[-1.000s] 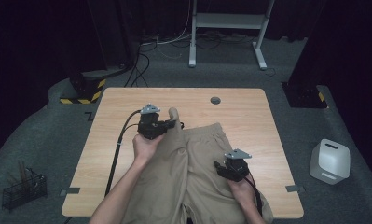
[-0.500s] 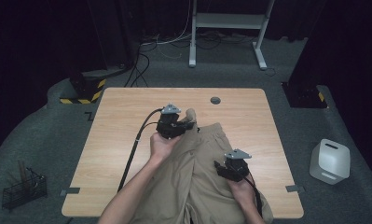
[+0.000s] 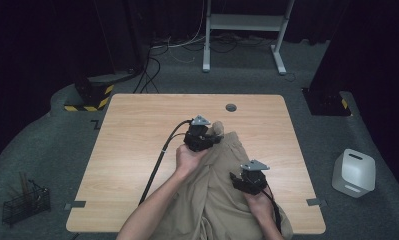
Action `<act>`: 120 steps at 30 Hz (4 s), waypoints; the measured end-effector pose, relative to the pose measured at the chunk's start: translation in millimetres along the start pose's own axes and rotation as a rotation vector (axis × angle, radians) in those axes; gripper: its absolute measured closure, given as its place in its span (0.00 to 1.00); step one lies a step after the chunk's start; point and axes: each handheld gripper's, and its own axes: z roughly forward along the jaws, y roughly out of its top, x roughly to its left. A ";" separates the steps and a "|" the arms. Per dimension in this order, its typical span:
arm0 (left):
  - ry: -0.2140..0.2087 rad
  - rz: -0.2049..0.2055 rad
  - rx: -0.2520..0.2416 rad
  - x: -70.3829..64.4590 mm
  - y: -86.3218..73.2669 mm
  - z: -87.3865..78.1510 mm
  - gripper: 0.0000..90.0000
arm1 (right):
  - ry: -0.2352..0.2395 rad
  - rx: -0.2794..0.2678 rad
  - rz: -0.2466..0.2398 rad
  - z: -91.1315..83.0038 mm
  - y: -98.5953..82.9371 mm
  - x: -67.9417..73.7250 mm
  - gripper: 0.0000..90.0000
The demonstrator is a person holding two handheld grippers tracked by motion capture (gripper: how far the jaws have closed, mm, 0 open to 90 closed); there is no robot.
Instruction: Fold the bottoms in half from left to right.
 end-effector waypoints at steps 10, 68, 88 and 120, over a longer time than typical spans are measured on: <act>-0.004 0.010 0.067 -3.2 -9.1 27.1 0.89 | -0.002 -0.001 -0.003 0.0 -0.1 0.2 0.46; 0.243 -0.002 0.103 31.3 -114.2 -30.5 0.63 | 0.038 0.010 -0.030 22.2 20.7 16.0 0.45; 0.312 -0.096 0.141 85.6 -83.0 -24.8 0.54 | 0.012 0.014 0.009 70.7 65.5 24.7 0.46; 0.241 -0.062 0.127 44.7 -140.6 -97.7 0.94 | 0.043 0.029 -0.033 8.3 12.3 17.5 0.55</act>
